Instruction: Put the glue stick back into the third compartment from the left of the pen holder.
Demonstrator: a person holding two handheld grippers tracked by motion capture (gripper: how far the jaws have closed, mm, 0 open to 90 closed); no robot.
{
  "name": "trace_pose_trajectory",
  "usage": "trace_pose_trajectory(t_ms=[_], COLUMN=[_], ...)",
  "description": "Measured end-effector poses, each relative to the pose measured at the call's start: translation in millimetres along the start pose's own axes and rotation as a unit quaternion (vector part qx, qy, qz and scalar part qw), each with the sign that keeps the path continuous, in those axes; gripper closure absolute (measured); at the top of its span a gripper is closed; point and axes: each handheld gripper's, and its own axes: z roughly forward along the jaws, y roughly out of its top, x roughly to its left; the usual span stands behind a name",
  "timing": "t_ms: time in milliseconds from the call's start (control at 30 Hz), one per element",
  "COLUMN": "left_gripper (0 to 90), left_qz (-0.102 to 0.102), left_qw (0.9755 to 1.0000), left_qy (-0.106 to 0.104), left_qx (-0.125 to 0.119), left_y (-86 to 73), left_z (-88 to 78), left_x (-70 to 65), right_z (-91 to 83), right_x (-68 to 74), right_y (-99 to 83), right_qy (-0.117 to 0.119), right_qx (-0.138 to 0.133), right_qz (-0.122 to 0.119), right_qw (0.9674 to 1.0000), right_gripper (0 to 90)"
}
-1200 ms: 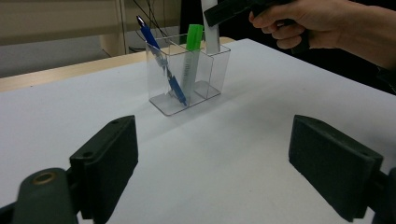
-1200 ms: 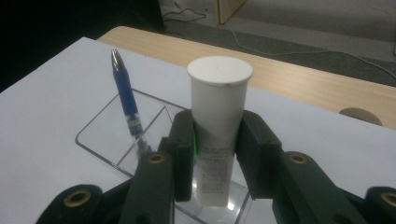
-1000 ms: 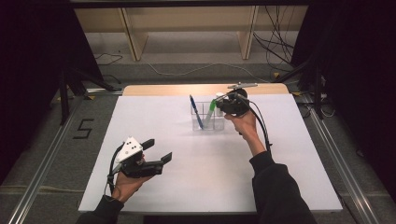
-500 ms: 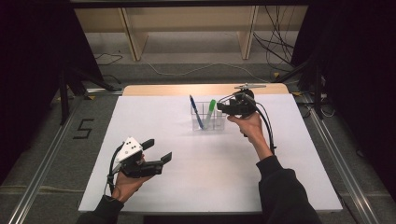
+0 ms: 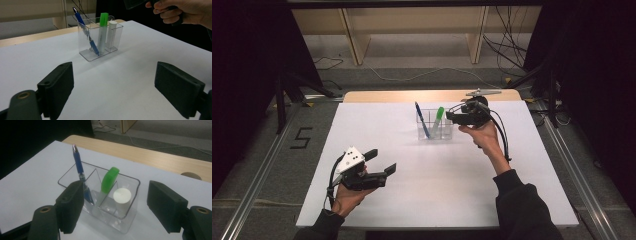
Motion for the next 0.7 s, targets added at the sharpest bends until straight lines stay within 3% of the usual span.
trace_pose_trajectory(t_ms=[700], left_gripper=[15.4], left_qz=[-0.003], left_qw=[1.0000], left_qy=[0.000], left_qx=[0.000], left_y=[-0.2], left_z=[-0.3], left_x=[0.6], right_z=[-17.6], right_x=[10.4], right_y=[-12.5], right_qy=[0.033], right_qx=[-0.010], right_qz=[-0.011], right_qw=[0.9993], right_gripper=[24.7])
